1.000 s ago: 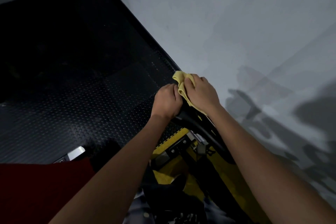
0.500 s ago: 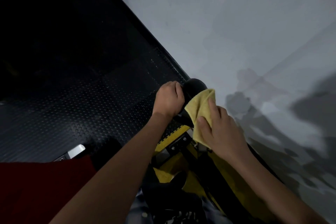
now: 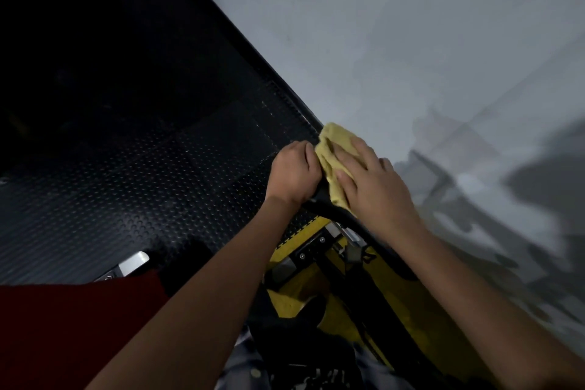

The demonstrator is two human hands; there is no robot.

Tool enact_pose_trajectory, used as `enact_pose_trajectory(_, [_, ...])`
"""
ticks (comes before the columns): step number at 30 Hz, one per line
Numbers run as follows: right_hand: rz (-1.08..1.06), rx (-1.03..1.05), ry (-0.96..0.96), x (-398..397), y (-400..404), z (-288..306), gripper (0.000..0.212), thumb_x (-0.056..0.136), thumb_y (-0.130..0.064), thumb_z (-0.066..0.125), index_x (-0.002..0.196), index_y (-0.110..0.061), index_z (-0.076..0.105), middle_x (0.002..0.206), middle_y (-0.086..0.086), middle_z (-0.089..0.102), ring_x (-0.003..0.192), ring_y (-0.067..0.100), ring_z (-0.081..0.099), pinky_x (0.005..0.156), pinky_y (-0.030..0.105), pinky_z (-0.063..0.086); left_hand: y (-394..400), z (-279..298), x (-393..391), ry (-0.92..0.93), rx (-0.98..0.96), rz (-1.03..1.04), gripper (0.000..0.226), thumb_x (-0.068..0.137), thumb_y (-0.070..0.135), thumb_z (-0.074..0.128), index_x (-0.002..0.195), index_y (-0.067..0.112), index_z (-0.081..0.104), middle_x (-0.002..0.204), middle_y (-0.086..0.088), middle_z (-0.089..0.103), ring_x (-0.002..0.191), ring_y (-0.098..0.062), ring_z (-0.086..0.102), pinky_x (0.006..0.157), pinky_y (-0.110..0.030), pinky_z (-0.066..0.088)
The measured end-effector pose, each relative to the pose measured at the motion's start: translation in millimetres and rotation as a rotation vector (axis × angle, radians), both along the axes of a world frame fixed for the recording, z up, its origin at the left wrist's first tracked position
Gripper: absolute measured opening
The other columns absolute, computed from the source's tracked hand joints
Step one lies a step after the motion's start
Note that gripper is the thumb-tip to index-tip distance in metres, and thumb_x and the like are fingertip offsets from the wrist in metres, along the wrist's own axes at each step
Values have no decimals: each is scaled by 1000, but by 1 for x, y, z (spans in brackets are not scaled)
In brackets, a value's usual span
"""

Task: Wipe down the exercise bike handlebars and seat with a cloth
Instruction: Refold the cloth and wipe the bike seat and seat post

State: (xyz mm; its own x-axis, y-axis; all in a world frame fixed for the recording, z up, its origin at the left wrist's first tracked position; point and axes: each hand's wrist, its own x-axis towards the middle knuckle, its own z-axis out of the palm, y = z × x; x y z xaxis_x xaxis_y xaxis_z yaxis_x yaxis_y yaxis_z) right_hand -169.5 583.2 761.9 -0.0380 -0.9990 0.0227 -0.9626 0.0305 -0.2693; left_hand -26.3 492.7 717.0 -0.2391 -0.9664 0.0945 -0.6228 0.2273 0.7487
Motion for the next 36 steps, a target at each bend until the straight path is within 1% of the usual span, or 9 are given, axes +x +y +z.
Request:
enact_pose_trajectory(4, [-104, 113, 6, 0, 61, 2, 52, 105, -46, 31, 155, -30, 31, 149, 3, 39, 111, 21, 57, 84, 32, 50, 0, -1, 0, -9, -22, 6, 32, 101, 15, 40, 76, 5, 58, 75, -6, 59, 69, -18, 54, 64, -29, 39])
enact_pose_trajectory(8, [-155, 64, 22, 6, 47, -3, 43, 102, -51, 33, 128, -19, 42, 125, 10, 47, 97, 24, 56, 74, 32, 46, 0, 0, 0, -11, -35, 9, 32, 101, 15, 40, 78, 5, 59, 76, -6, 60, 69, -17, 54, 64, -29, 38])
enact_pose_trajectory(13, [-234, 4, -194, 15, -43, -24, 60, 98, -56, 35, 147, -22, 31, 145, 19, 44, 121, 41, 51, 99, 50, 46, 0, 1, -1, -7, -9, 23, 32, 100, 13, 43, 70, 6, 54, 70, -8, 57, 64, -20, 50, 60, -30, 30])
enact_pose_trajectory(17, [-222, -17, -204, 14, -56, -22, 57, 103, -50, 41, 152, -22, 36, 143, 15, 48, 113, 40, 55, 92, 44, 45, 2, 2, -1, -2, -3, 29, 34, 100, 14, 43, 68, 9, 51, 68, -4, 54, 62, -18, 47, 59, -28, 27])
enact_pose_trajectory(21, [-151, 31, -108, 10, 13, -15, 60, 104, -56, 31, 157, -28, 24, 151, 12, 40, 111, 33, 60, 81, 37, 52, 0, -1, 1, -11, -25, 11, 31, 99, 13, 41, 77, 4, 61, 76, -8, 62, 69, -20, 56, 63, -32, 41])
enact_pose_trajectory(26, [-127, 123, 13, 0, 76, -2, 66, 104, -58, 23, 160, -25, 16, 152, 6, 44, 122, 22, 57, 88, 31, 49, -1, -2, 2, -4, -35, 10, 33, 101, 16, 39, 82, 4, 63, 77, -5, 62, 70, -16, 57, 64, -25, 38])
enact_pose_trajectory(30, [-178, 86, -63, 10, 16, -16, 66, 104, -56, 19, 158, -17, 19, 150, 15, 42, 112, 30, 60, 77, 31, 44, -2, -1, 1, -15, -32, 18, 32, 100, 14, 40, 78, 4, 61, 76, -7, 61, 69, -18, 54, 62, -28, 37])
enact_pose_trajectory(34, [-179, 6, -164, 13, -56, -27, 57, 105, -51, 23, 153, -21, 34, 150, 10, 45, 117, 38, 54, 93, 48, 48, -2, 4, 1, -13, -13, 30, 33, 100, 13, 42, 68, 10, 51, 69, -4, 53, 61, -18, 47, 59, -29, 30])
enact_pose_trajectory(36, [-156, 29, -162, 13, -68, -27, 53, 106, -48, 26, 151, -25, 39, 152, 5, 45, 123, 36, 52, 99, 49, 45, -1, 4, 1, 0, 11, 34, 34, 100, 16, 41, 68, 10, 50, 68, -5, 53, 60, -19, 47, 58, -30, 31])
